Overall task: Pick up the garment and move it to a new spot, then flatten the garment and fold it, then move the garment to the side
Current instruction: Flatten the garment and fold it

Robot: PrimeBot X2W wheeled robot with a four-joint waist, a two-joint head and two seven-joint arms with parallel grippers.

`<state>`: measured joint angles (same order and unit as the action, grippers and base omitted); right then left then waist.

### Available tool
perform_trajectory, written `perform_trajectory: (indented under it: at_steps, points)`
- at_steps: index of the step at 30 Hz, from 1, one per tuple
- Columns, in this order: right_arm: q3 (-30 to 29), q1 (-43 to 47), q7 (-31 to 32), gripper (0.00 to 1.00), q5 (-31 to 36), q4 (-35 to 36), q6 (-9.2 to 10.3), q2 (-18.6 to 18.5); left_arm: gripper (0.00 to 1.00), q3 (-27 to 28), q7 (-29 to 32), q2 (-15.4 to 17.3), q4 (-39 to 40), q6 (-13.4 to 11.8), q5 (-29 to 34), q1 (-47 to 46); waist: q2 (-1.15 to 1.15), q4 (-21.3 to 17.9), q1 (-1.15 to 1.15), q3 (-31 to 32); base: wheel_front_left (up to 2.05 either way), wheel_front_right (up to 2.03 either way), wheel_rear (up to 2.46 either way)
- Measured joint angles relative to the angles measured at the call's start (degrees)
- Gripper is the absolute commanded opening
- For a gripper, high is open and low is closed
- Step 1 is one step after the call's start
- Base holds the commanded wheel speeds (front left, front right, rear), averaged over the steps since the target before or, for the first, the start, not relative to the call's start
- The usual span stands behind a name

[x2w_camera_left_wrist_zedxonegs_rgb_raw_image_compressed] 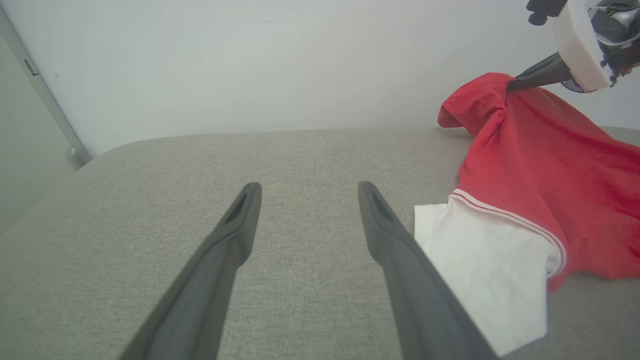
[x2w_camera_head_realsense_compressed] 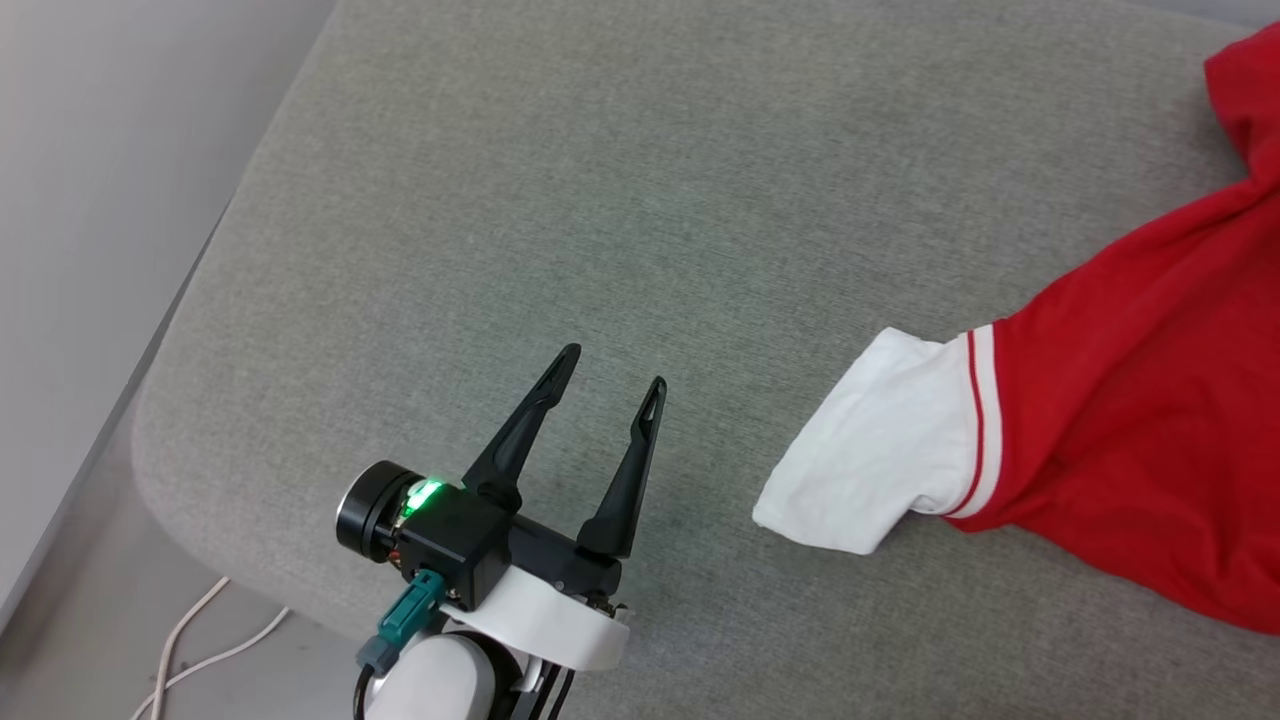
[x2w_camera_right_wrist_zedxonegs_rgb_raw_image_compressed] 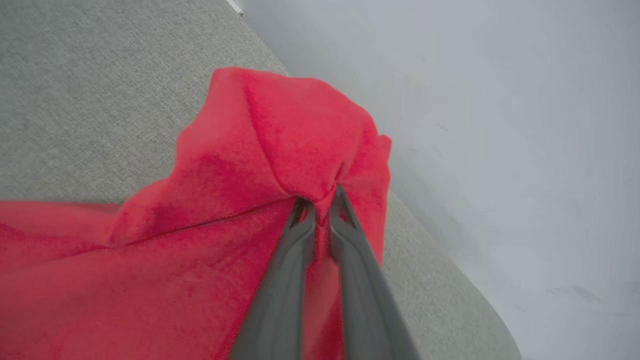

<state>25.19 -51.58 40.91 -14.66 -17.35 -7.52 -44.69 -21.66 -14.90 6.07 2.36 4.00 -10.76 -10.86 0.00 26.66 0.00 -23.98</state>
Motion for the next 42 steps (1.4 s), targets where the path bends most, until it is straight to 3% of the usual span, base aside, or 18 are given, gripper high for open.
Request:
perform_trajectory:
  at_steps: [4, 5, 6, 14, 20, 28, 33, 42]
  points:
    - [4.8, -2.8, -3.7, 0.00, -0.5, -6.5, 0.00, 0.2, 1.00, 0.1, -0.1, -0.6, -0.2, 0.2, 0.0, -0.1, 0.00, 1.4, 0.00, -0.3, 0.00, 0.00, 0.00]
    - [5.4, -2.8, -4.7, 0.73, -0.5, -8.2, 0.00, 0.8, 1.00, 0.3, -0.1, -0.6, -0.2, 0.3, 0.0, -0.1, 0.00, 1.5, 0.00, -0.2, 0.00, 0.00, 0.00]
    - [6.1, -2.9, -6.0, 1.00, -0.4, -9.5, 0.00, 1.3, 1.00, 0.5, -0.1, -0.6, -0.3, 0.3, 0.0, -0.1, 0.00, 1.6, 0.00, -0.1, 0.00, 0.00, 0.00]
    - [6.2, -3.2, -14.9, 1.00, -3.8, -17.0, 0.00, 6.3, 1.00, 2.5, -0.1, -0.5, -0.4, 0.5, 0.2, 0.2, 0.00, -0.4, 0.00, 2.5, 0.00, 0.00, 0.00]
    - [4.4, -1.3, -22.6, 1.00, -9.6, -15.7, 0.00, 9.8, 1.00, 5.5, -0.1, 0.4, -0.7, 0.5, -1.0, 1.1, 0.00, -4.3, 0.00, 5.4, 0.00, 0.00, 0.00]
    - [-1.8, 6.6, -30.9, 1.00, -12.7, -8.8, 0.01, 11.4, 1.00, 10.4, -0.2, 2.0, -0.5, 0.4, -2.5, 2.7, 0.00, -11.4, 0.00, 9.7, 0.00, 0.00, 0.00]
    - [-10.0, 15.8, -34.5, 1.00, -13.4, -1.7, 0.01, 12.9, 1.00, 12.7, -0.2, 2.5, 0.1, 0.0, -2.7, 4.2, 0.00, -15.9, -0.01, 12.0, 0.00, 0.00, 0.00]
    - [-26.4, 38.1, -36.1, 1.00, -9.0, 14.2, 0.01, 21.4, 1.00, 13.0, 0.9, 3.8, -1.9, 0.5, -3.8, 7.4, 0.00, -22.0, -0.01, 15.1, 0.00, 0.00, 0.00]
